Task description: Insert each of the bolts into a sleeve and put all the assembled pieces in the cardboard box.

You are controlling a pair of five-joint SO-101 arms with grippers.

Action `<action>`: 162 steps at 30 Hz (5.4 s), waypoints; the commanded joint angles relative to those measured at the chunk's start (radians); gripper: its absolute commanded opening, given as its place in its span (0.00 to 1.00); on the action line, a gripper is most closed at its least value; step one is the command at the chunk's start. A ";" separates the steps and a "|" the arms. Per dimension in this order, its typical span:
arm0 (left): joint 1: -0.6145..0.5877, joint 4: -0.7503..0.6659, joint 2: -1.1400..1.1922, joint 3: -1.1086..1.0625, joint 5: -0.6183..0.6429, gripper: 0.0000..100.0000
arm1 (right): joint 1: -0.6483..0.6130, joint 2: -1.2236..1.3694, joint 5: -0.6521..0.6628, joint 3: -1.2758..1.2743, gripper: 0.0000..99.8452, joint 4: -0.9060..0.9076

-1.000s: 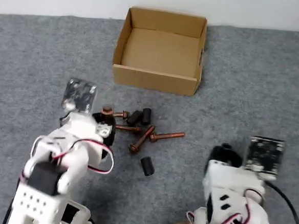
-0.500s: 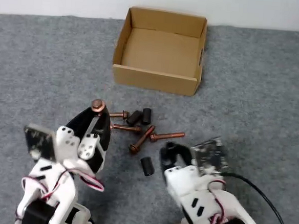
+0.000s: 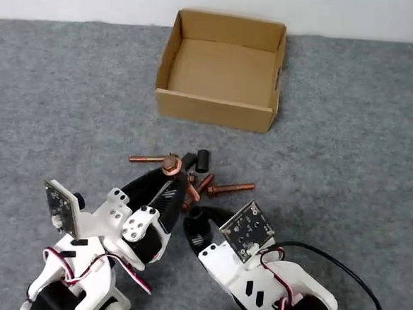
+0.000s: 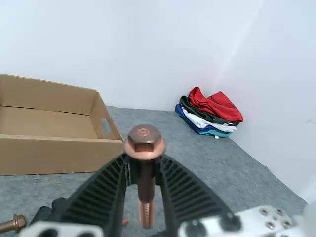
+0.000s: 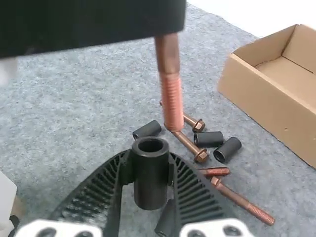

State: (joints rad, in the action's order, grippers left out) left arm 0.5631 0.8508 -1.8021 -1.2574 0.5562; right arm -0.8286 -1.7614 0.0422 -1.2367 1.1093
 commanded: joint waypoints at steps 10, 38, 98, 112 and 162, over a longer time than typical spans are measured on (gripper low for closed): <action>0.008 0.021 -0.005 0.140 0.009 0.00 | 0.085 -0.008 0.015 0.008 0.01 -0.030; 0.026 -0.041 -0.005 0.027 0.009 0.00 | 0.059 -0.008 0.115 0.009 0.01 -0.122; -0.661 0.169 -0.011 -0.371 -0.428 0.00 | 0.463 0.584 -0.275 0.384 0.01 -0.031; -0.661 0.180 -0.006 -0.427 -0.456 0.00 | 0.481 1.211 -0.285 0.783 0.01 -0.390; -0.661 0.184 -0.005 -0.427 -0.456 0.00 | 0.565 2.359 -0.153 2.125 0.06 0.163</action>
State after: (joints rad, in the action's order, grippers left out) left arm -0.0921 1.0273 -1.8021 -1.6886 0.1066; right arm -0.2348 0.6690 -0.1189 0.7902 1.1615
